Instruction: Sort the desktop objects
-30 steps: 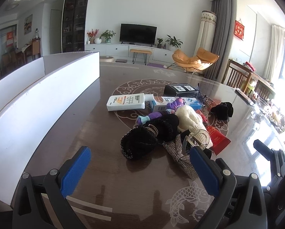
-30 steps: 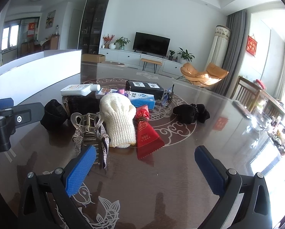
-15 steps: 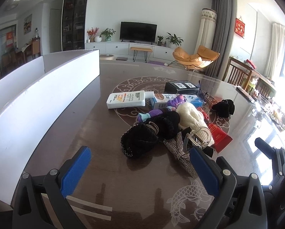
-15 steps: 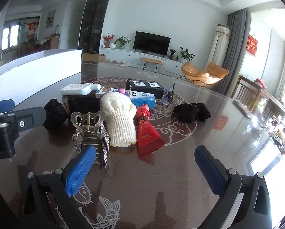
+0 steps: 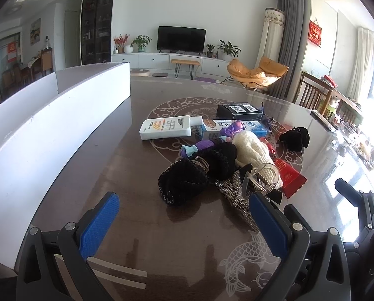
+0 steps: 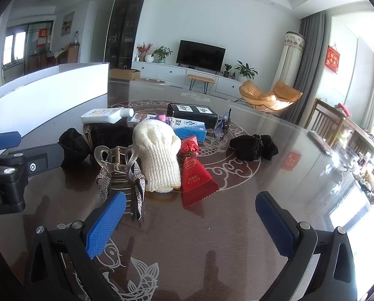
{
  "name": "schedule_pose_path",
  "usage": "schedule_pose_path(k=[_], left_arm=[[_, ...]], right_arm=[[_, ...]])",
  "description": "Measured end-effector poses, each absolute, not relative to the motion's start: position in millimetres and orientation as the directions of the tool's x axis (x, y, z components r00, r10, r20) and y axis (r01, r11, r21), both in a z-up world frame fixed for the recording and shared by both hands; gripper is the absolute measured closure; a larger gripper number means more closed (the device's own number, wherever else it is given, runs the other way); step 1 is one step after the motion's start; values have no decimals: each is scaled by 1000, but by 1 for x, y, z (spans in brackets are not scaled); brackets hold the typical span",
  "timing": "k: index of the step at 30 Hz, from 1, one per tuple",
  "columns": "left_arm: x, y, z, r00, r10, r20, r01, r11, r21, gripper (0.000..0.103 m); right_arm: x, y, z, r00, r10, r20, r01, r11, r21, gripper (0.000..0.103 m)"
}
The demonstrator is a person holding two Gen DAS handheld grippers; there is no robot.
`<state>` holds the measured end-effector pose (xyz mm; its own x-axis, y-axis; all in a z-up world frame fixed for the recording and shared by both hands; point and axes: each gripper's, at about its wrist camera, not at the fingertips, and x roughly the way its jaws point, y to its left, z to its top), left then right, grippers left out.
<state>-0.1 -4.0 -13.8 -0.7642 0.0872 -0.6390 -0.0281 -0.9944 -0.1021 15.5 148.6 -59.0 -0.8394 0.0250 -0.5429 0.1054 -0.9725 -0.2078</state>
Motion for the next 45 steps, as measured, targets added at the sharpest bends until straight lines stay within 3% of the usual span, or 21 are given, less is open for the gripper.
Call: schedule_pose_path(k=[7,13,20,31,45], left_arm=[[-1,-5,-14,-763,82,-641,-22,-995,-102,0],[-2,-6,-15,-761,79,-644,-15,-994,-104,0],[-1,-7,-15,-759,79,-646,-16,-995,-103,0],[-2,-7,-17,-755,73,-652,-5,-994,-105,0],[-2,-10,-15,-758,77,-648,-3,-993,-115,0]], right_arm=[[13,149,-60,-826,-6,-563,137,-972,-190,0],[-1,154,-63,-741,-60,-669,207,-968,-141,0],[-17,159,-82,-628,-28,-778,244,-956,-163,0],[-82,163,-87,-558,-168,-812,305,-952,-12,0],[-89,161,-87,-557,-174,-812,313,-950,-12,0]])
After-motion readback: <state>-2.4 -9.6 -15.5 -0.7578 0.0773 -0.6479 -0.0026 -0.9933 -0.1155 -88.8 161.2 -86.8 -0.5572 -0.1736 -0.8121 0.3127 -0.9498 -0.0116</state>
